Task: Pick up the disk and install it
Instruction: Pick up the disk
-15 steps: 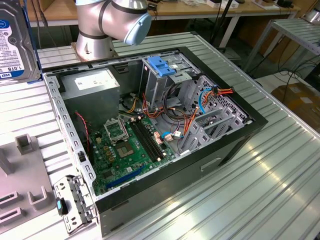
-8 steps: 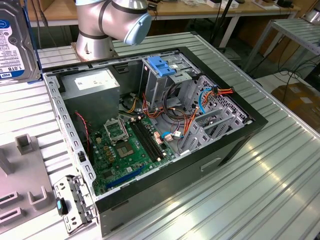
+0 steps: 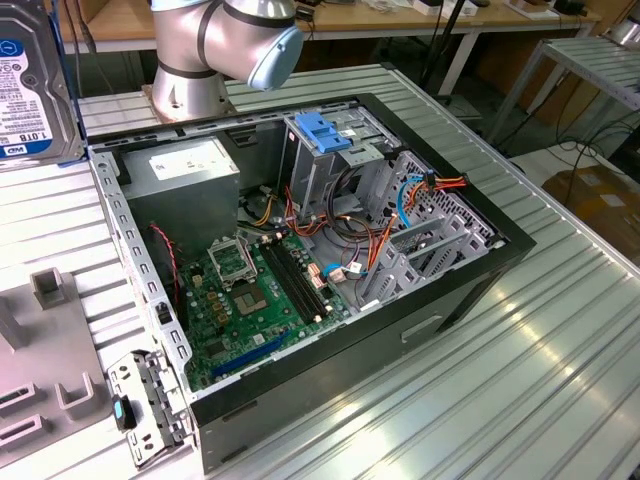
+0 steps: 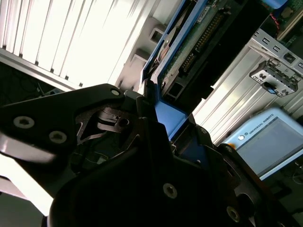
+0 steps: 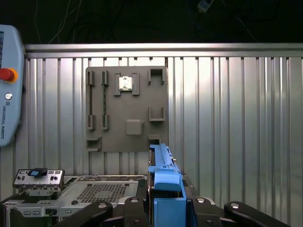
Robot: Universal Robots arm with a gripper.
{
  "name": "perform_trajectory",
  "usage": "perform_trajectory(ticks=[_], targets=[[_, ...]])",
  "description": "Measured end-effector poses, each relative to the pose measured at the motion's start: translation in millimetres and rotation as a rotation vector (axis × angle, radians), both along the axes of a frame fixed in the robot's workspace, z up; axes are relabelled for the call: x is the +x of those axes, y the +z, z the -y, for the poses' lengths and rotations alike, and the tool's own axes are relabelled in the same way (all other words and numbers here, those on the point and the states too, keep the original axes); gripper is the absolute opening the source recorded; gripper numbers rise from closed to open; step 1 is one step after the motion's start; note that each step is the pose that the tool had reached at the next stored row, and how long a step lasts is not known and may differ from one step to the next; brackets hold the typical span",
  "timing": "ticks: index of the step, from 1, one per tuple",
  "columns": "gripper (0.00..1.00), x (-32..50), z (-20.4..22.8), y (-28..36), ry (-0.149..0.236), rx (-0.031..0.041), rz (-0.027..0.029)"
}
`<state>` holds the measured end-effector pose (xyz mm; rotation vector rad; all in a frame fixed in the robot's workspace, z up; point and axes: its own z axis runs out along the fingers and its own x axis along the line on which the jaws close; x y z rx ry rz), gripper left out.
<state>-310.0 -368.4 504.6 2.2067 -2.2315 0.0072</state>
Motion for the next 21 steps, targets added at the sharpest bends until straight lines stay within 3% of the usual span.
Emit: perform_trajectory(ticks=[11, 21], targets=[[0.37, 10.9, 0.0, -0.1, 0.000, -0.0001, -0.0001], [0.37, 13.5, 2.9, -0.3, 0.000, 0.0000, -0.0001]])
